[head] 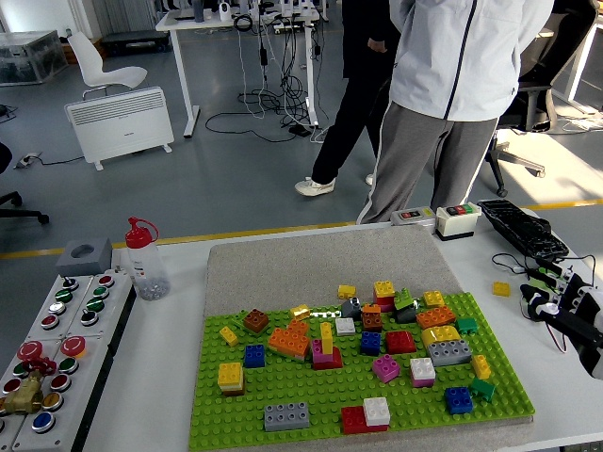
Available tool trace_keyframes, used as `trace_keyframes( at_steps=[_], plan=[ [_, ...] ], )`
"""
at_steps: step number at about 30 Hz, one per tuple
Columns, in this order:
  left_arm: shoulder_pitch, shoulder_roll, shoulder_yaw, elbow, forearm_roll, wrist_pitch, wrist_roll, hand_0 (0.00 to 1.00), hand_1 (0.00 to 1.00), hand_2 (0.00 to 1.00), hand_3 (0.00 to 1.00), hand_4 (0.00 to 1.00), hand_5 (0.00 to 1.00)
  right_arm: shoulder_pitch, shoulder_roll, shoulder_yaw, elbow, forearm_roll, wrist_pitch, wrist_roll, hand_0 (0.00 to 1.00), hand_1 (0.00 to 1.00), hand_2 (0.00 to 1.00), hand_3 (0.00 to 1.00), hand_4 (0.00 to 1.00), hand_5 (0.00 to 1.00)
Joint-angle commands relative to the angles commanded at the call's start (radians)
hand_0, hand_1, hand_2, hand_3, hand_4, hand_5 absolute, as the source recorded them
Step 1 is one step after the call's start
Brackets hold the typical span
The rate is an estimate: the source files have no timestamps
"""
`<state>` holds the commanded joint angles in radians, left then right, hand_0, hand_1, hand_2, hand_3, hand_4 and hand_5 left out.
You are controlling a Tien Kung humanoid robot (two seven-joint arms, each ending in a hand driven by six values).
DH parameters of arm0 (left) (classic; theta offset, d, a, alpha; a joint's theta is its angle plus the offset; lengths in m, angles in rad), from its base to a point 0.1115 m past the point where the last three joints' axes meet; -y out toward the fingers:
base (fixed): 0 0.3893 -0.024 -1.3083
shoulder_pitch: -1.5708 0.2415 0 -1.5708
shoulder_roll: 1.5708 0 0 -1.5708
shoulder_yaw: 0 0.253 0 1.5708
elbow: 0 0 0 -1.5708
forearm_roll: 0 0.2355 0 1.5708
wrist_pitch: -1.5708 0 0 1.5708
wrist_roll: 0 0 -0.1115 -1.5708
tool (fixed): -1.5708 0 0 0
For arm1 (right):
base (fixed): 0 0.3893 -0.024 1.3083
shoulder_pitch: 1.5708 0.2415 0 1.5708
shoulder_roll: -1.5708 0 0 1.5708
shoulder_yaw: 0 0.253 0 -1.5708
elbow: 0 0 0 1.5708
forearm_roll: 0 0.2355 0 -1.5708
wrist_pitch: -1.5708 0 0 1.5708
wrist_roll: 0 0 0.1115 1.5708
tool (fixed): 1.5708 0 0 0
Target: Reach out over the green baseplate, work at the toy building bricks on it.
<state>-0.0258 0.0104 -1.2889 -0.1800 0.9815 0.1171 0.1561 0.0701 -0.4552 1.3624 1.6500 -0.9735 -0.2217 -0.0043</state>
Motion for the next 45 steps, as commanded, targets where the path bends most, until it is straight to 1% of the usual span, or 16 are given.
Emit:
trace_keyframes(
  at_steps=[2,3,6,8,9,11,14,15,20,21,27,31,38,39,44,45],
  plan=[
    [0.000,0.000,0.001,0.000,-0.001,0.000,0.000,0.728,0.786,0.830,0.671,0.477,0.998,0.001,-0.010,-0.011,0.009,-0.042,0.008,-0.008,0.817,0.792,0.830,0.848,0.683,0.062],
    [0.000,0.000,0.001,0.000,-0.002,0.000,0.000,0.728,0.785,0.828,0.669,0.477,0.998,0.001,-0.017,-0.018,0.015,-0.072,0.013,-0.014,0.788,0.776,0.803,0.817,0.679,0.045],
    [0.000,0.001,0.003,0.000,-0.005,0.000,-0.001,0.728,0.785,0.828,0.669,0.477,0.998,0.002,-0.044,-0.052,0.041,-0.180,0.036,-0.031,0.788,0.776,0.803,0.817,0.679,0.045],
    [0.000,0.001,0.004,0.000,-0.006,0.000,-0.002,0.728,0.785,0.828,0.669,0.477,0.998,0.003,-0.055,-0.067,0.052,-0.256,0.044,-0.036,0.788,0.776,0.803,0.817,0.679,0.045],
    [0.000,0.001,0.004,0.000,-0.007,0.000,-0.002,0.727,0.785,0.827,0.670,0.478,0.998,0.004,-0.061,-0.077,0.059,-0.295,0.049,-0.038,0.723,0.742,0.764,0.777,0.673,0.033],
    [-0.001,0.002,0.005,0.000,-0.010,0.000,-0.002,0.727,0.785,0.827,0.670,0.478,0.998,0.007,-0.069,-0.095,0.070,-0.362,0.057,-0.041,0.723,0.742,0.764,0.777,0.673,0.033],
    [-0.003,0.002,0.006,0.000,-0.011,0.000,-0.002,0.727,0.785,0.827,0.670,0.478,0.998,0.015,-0.076,-0.119,0.078,-0.464,0.063,-0.047,0.723,0.742,0.764,0.777,0.673,0.033],
    [-0.003,0.002,0.007,0.000,-0.011,0.000,-0.002,0.727,0.784,0.826,0.668,0.476,0.998,0.020,-0.077,-0.130,0.080,-0.494,0.064,-0.050,0.681,0.715,0.722,0.758,0.658,0.014],
    [-0.006,0.003,0.008,0.000,-0.013,0.000,-0.002,0.727,0.784,0.826,0.668,0.476,0.998,0.060,-0.078,-0.190,0.073,-0.653,0.075,-0.082,0.681,0.715,0.722,0.758,0.658,0.014],
    [-0.006,0.003,0.008,0.000,-0.013,0.001,-0.002,0.727,0.784,0.827,0.668,0.476,0.998,0.070,-0.077,-0.203,0.069,-0.684,0.079,-0.090,0.655,0.698,0.700,0.743,0.657,0.017],
    [-0.008,0.003,0.011,0.000,-0.017,0.001,-0.002,0.727,0.784,0.825,0.667,0.476,0.998,0.139,-0.072,-0.288,0.050,-0.828,0.123,-0.149,0.651,0.698,0.698,0.738,0.657,0.023],
    [-0.008,0.003,0.013,0.000,-0.021,0.001,-0.002,0.727,0.784,0.825,0.667,0.476,0.998,0.179,-0.071,-0.339,0.039,-0.888,0.152,-0.181,0.651,0.698,0.698,0.738,0.657,0.023],
    [-0.010,0.004,0.016,0.000,-0.024,0.001,-0.002,0.727,0.784,0.825,0.667,0.476,0.998,0.242,-0.061,-0.406,0.014,-0.930,0.181,-0.215,0.660,0.708,0.708,0.745,0.654,0.031],
    [-0.010,0.004,0.017,0.000,-0.024,0.001,-0.001,0.727,0.784,0.824,0.668,0.476,0.998,0.250,-0.058,-0.412,0.009,-0.934,0.187,-0.221,0.689,0.730,0.738,0.763,0.656,0.034],
    [-0.010,0.004,0.018,0.000,-0.026,0.002,-0.001,0.727,0.784,0.824,0.668,0.476,0.998,0.297,-0.050,-0.455,-0.018,-0.971,0.218,-0.252,0.689,0.730,0.738,0.763,0.656,0.034],
    [-0.010,0.004,0.019,0.000,-0.026,0.002,-0.001,0.727,0.784,0.824,0.669,0.476,0.998,0.308,-0.049,-0.466,-0.026,-0.981,0.225,-0.259,0.672,0.722,0.728,0.761,0.656,0.034]
  ],
)
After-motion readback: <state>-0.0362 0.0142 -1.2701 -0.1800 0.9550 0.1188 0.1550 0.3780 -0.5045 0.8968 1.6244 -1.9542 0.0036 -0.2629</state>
